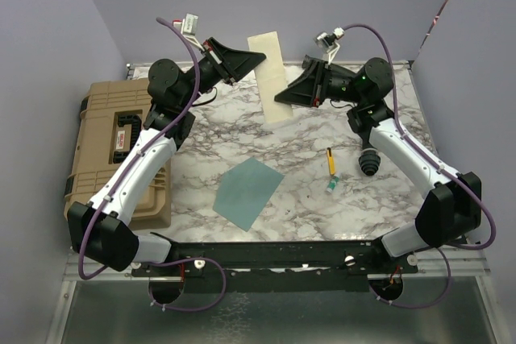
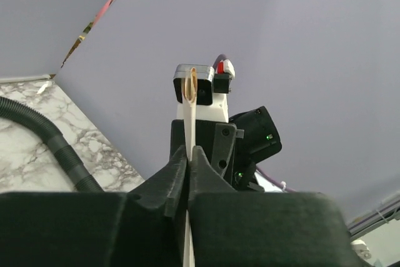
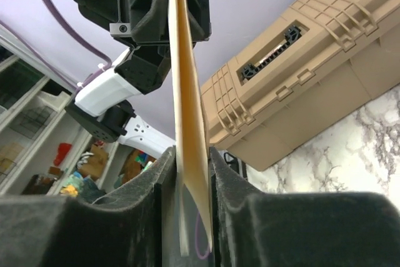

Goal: Place the letter into the envelope and seal it

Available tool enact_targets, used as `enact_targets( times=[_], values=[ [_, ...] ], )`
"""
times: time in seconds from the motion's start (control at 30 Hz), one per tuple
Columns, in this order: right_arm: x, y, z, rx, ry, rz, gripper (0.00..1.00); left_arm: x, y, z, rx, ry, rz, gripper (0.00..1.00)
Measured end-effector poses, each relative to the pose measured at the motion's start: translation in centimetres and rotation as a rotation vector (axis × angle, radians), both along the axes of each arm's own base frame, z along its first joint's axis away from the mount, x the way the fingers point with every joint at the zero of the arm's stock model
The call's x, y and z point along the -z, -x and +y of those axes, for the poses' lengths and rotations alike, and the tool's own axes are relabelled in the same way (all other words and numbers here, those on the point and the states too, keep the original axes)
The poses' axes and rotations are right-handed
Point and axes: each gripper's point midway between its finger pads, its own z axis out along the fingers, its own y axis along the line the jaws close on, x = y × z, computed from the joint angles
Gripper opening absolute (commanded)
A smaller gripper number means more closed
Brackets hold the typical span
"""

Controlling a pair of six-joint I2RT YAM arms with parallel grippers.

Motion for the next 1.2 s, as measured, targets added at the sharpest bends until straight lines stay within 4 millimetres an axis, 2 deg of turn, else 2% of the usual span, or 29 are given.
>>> enact_targets(
  times=[0.07, 0.13, 0.33, 0.43, 0.53, 0.7, 0.77, 0.8, 0.83, 0.87, 0.9, 0.97, 1.03, 1.2],
  values=[
    [0.1, 0.0, 0.0, 0.001, 0.003, 0.0, 0.46, 0.0, 0.0, 0.0, 0.001, 0.0, -0.002, 0.0],
    [-0.2, 0.0, 0.0, 0.0, -0.003, 0.003, 0.5, -0.1, 0.0, 0.0, 0.0, 0.001, -0.003, 0.0],
    [-4.1, 0.2, -0.1, -0.006, -0.058, -0.063, 0.5, 0.1, 0.0, 0.0, 0.002, 0.004, -0.002, 0.0],
    [-5.2, 0.2, 0.0, -0.008, -0.077, -0.084, 0.49, 0.3, 0.0, 0.0, 0.004, 0.004, 0.005, 0.0],
    [-5.1, -0.3, 0.2, -0.01, -0.078, -0.075, 0.42, 0.3, 0.0, 0.0, 0.004, 0.006, 0.005, 0.0],
    [-3.9, -1.6, 0.7, -0.004, -0.051, -0.006, 0.21, 0.1, 0.1, 0.0, 0.007, 0.011, -0.003, 0.0],
    [-3.6, -2.1, 0.8, 0.005, -0.042, 0.019, 0.1, 0.0, 0.2, 0.0, 0.008, 0.012, -0.007, 0.0],
    [-3.5, -2.2, 0.9, 0.008, -0.038, 0.028, 0.02, 0.0, 0.2, 0.0, 0.01, 0.012, -0.009, 0.13],
    [-3.4, -2.3, 0.9, 0.012, -0.035, 0.035, 0.01, 0.0, 0.2, 0.0, 0.01, 0.012, -0.011, 0.38],
    [-3.3, -2.4, 0.9, 0.015, -0.033, 0.041, 0.01, 0.0, 0.2, 0.0, 0.011, 0.011, -0.012, 0.55],
    [-3.2, -2.4, 0.9, 0.019, -0.03, 0.046, 0.01, 0.0, 0.2, 0.0, 0.011, 0.011, -0.015, 0.64],
    [-2.8, -2.9, 1.0, 0.042, -0.02, 0.06, 0.01, 0.3, 0.2, 0.1, -0.004, 0.0, -0.026, 0.77],
    [-1.9, -3.7, 1.0, 0.084, 0.004, 0.08, 0.0, 1.2, 0.1, 0.5, -0.04, -0.023, -0.02, 0.84],
    [2.6, -6.8, 0.1, 0.3, 0.152, 0.154, 0.01, 5.2, -1.5, 2.8, -0.239, -0.149, 0.046, 0.98]
  ],
)
